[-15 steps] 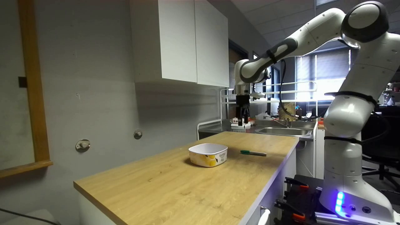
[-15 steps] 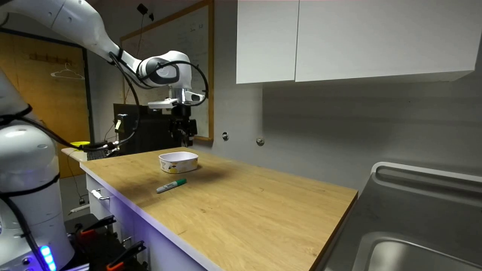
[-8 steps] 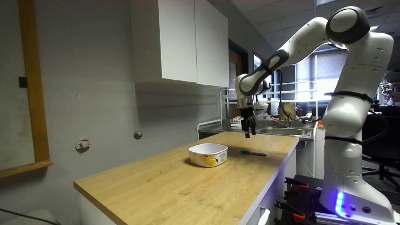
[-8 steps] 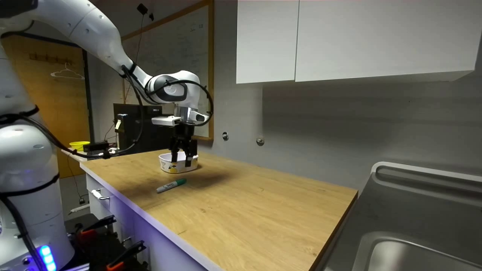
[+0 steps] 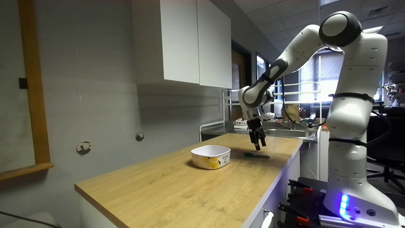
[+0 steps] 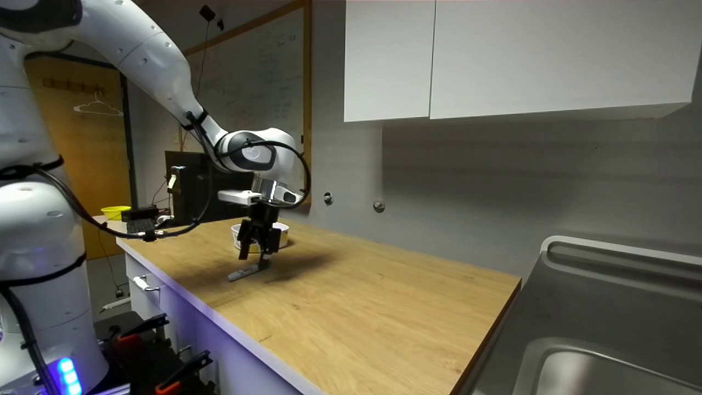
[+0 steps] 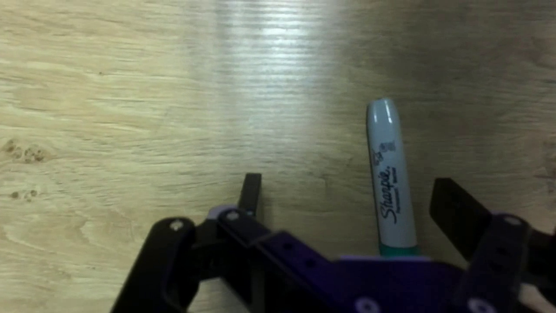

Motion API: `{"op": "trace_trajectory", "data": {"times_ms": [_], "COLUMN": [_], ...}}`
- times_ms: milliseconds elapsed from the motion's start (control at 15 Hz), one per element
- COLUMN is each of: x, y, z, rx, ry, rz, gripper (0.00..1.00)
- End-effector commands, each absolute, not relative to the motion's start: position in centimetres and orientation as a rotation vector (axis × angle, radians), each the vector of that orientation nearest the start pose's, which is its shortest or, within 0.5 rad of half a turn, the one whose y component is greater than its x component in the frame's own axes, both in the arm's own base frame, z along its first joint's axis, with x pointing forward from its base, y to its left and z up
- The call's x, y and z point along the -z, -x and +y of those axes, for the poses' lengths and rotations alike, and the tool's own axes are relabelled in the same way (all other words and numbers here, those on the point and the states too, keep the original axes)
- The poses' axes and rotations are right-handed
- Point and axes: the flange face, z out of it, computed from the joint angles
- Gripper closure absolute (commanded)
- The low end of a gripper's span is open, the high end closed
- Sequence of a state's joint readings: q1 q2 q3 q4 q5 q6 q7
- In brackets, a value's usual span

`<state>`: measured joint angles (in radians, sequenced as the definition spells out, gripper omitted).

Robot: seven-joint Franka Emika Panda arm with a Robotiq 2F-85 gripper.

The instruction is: Place the green marker inside the bowl

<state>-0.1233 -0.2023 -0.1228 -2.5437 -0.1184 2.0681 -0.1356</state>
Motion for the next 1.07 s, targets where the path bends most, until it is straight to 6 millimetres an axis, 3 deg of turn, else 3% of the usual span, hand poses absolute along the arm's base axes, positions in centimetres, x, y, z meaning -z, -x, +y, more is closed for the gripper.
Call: {"op": "trace_trajectory", "data": {"times_ms": [0, 467, 667, 1000], "x": [-31.6, -31.1, -30.1, -29.3], "y": [-39.9, -41.9, -42.8, -44.3], "z": [-9.3, -4.3, -4.4, -6.4], "rx": [-0.479, -0.517, -0.553, -0.582], "ry": [3.129, 3.158, 3.168, 3.165], "rz": [-0.013, -0.209, -0.24, -0.217], "gripper": [0.0, 0.0, 0.0, 0.0]}}
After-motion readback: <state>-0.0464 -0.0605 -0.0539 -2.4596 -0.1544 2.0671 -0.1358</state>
